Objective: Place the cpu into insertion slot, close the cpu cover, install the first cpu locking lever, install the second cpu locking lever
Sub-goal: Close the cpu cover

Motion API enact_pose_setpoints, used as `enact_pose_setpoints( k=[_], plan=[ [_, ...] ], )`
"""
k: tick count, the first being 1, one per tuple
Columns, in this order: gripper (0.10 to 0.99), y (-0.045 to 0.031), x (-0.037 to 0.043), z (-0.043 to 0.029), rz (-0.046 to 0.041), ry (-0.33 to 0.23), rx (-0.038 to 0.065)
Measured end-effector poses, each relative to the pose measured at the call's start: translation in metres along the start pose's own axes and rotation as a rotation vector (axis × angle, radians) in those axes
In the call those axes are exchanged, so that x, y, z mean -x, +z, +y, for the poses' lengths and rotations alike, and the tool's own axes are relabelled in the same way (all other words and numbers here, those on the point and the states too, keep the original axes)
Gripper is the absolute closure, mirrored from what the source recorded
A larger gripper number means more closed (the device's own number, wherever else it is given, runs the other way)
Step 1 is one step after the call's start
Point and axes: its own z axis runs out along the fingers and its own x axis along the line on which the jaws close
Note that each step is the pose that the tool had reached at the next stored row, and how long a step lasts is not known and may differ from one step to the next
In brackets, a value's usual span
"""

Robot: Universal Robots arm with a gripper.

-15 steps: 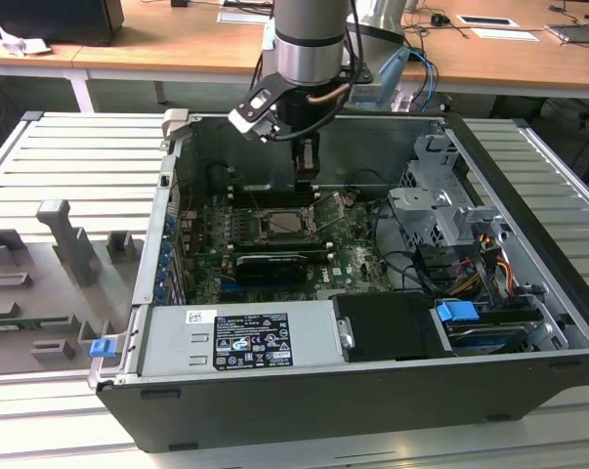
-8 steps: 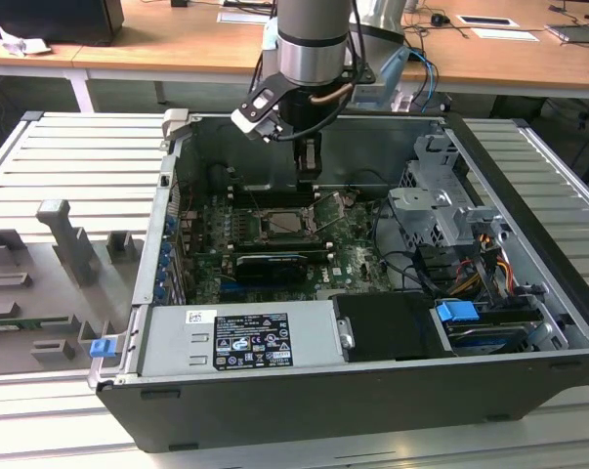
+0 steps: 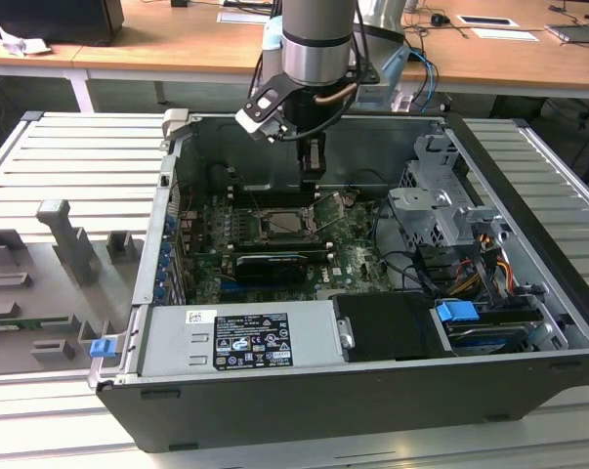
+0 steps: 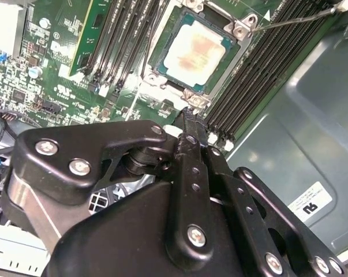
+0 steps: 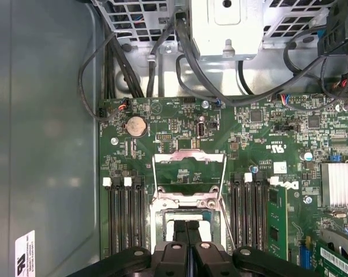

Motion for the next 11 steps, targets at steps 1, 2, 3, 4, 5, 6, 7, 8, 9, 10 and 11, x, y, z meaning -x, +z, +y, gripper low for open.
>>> enact_pose_setpoints(
  k=[1,2,3,4,5,6,7,8,9,10,11],
  plan=[
    [0.980,0.0001,0.0000,0.0010,0.0000,0.000,0.000],
    [0.980,0.0001,0.0000,0.0017,0.0000,0.000,0.000],
    [0.980,0.0001,-0.0001,0.0026,0.0000,0.000,0.000],
    [0.980,0.0002,-0.0001,0.0032,0.0000,0.000,0.000],
    [0.980,0.0002,-0.0001,0.0041,0.0000,0.000,0.000],
    [0.980,0.0003,-0.0001,0.0048,0.0000,0.000,0.000],
    [0.980,0.0003,-0.0002,0.0060,0.0000,0.000,0.000],
    [0.980,0.0004,-0.0002,0.0064,0.0000,0.000,0.000],
    [0.980,0.0004,-0.0002,0.0071,0.0000,0.000,0.000],
    [0.980,0.0004,-0.0002,0.0078,0.0000,0.000,0.000],
    [0.980,0.0004,-0.0002,0.0084,0.0000,0.000,0.000]
  ],
)
